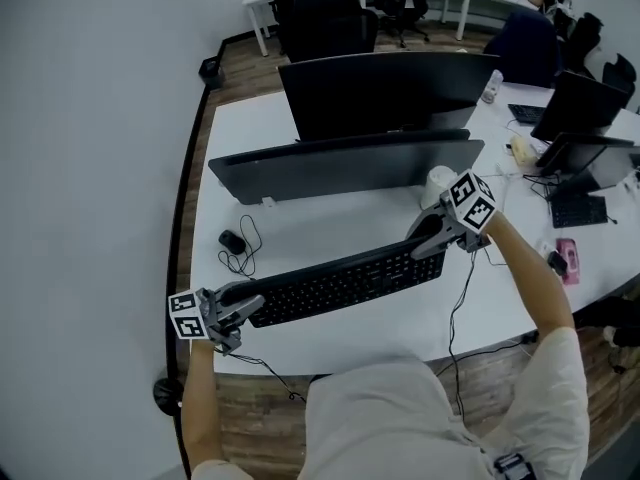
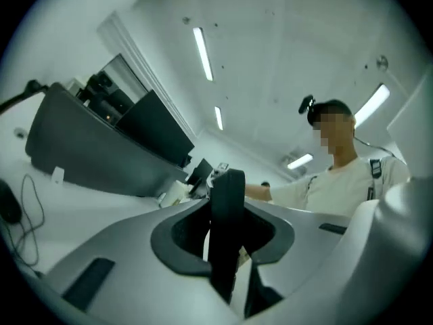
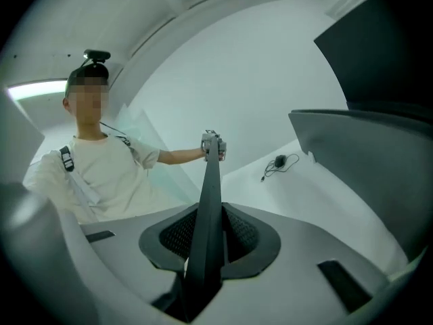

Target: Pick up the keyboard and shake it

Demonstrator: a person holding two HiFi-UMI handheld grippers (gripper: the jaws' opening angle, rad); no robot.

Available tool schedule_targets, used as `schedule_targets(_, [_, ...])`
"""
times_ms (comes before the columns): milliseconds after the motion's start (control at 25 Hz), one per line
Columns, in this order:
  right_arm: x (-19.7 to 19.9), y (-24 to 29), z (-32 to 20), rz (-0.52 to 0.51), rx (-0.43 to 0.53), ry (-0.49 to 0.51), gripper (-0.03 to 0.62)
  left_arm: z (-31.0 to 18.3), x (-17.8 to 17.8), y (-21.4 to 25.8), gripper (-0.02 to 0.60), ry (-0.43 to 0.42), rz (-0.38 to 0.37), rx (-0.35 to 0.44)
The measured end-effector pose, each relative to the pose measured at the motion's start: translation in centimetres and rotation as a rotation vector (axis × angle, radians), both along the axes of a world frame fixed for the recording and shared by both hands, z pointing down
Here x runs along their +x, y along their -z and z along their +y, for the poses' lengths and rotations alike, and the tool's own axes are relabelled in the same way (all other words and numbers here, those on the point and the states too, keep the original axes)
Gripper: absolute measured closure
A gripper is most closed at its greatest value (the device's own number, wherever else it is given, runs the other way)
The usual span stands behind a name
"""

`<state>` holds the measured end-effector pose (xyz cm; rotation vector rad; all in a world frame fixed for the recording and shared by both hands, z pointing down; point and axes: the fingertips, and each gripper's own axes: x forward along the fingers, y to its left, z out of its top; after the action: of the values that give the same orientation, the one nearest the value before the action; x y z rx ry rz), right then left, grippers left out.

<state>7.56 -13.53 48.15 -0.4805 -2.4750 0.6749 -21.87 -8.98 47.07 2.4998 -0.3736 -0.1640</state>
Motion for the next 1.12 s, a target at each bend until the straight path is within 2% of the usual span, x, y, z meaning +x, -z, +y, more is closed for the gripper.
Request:
schedule_targets(80, [-0.2,-1.2,-0.4,-0.002,-0.065,-0.022,0.476,-0.7,-0.6,-1.0,0.468,0.076,0.112,-0.059])
schedule_targets(120, [-0.2,-1.8,-0.5,0.004,-0.1,-0.034,0.476,-1.0,-0.7,-1.7,0.468,0.099,0.144,-0.088])
schedule_targets(280, [0.0,-3.8,-0.7,0.05,-0.298,-0.082,0.463,-0.7,-0.3,-4.8,0.468,0.105,0.206,-0.206])
schedule_targets(360, [0.0,-4.4,-0.9,0.032,-0.372,-0.123,0.451,0.2,-0.3,-6.1,0.465,0.1,0.245,-0.238])
schedule_targets(480, [0.0,-4.4,-1.1,-0.088,-0.447,-0.189,0.448,2.0,-0.9,-8.0,0.46,0.111,0.319,-0.259])
schedule_targets(680, [0.6,-3.3,-0.5,-0.376,-0.609,-0.239,0.364,4.6,-1.6,-10.8,0.457,0.15,0.423,-0.31])
schedule_targets(760, [1.0,-4.0,-0.4,-0.424,-0.642,-0.275,0.338,5.3,-1.3,-11.4,0.457,0.156,0.449,-0.335])
schedule_targets(840, [1.3,-5.7,-0.3,-0.4,-0.657,-0.331,0.338,6.0,-1.2,-11.5,0.454,0.165,0.474,-0.356])
schedule_targets(920, [1.4,-7.9,-0.7,-0.339,-0.663,-0.412,0.338,6.5,-2.1,-13.0,0.454,0.204,0.466,-0.37])
schedule_targets(1000, [1.4,-9.8,-1.2,-0.276,-0.663,-0.484,0.444,6.6,-1.9,-13.2,0.454,0.221,0.497,-0.407])
schedule_targets(1120, [1.8,-12.2,-1.9,-0.187,-0.658,-0.558,0.45,5.8,-0.5,-12.9,0.454,0.228,0.547,-0.495])
